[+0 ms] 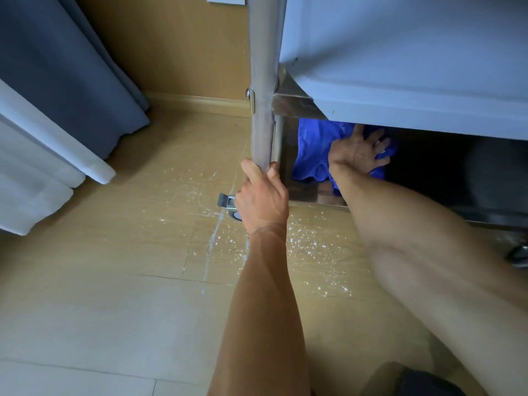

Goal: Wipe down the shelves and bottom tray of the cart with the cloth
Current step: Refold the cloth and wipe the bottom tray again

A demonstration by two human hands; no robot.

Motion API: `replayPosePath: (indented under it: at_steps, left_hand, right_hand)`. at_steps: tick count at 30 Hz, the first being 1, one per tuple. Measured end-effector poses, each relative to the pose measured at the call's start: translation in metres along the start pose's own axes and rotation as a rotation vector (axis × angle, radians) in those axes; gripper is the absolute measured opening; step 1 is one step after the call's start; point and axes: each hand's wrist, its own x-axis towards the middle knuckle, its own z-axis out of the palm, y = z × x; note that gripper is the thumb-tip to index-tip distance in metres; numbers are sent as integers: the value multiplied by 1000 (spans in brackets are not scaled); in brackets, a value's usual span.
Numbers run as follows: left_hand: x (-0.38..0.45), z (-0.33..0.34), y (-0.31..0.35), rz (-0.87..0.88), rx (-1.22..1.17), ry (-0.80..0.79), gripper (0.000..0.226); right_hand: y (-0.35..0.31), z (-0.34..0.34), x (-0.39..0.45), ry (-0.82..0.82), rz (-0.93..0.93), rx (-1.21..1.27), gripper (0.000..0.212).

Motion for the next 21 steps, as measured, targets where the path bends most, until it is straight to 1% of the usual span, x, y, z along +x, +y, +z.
replayPosePath:
  at_steps: [3, 5, 10, 13, 17, 19, 21]
  left_hand:
    - [0, 4, 0, -15, 13, 27, 45]
    - [-1, 4, 3, -34, 32, 43, 42]
    - [-5, 0, 17, -90, 61, 52, 29]
    - [-6, 3, 19, -126, 71, 50, 30]
    - [-7, -3, 24, -144, 79, 31, 31]
    - [-9, -7, 29, -197, 67, -2, 32]
    - [-11, -10, 37, -290, 47, -32, 32]
  right_hand:
    - [-19, 4, -10, -5, -211, 13, 54]
    - [-32, 7, -25, -27, -318, 39, 48]
    - [-33, 5, -35, -73, -413, 86, 42]
    - [-19, 3, -37, -64, -461, 68, 49]
    - [7, -5, -78, -85, -566, 45, 50]
    - [26, -13, -101, -94, -604, 47, 52]
    - [47, -19, -123, -93, -624, 40, 52]
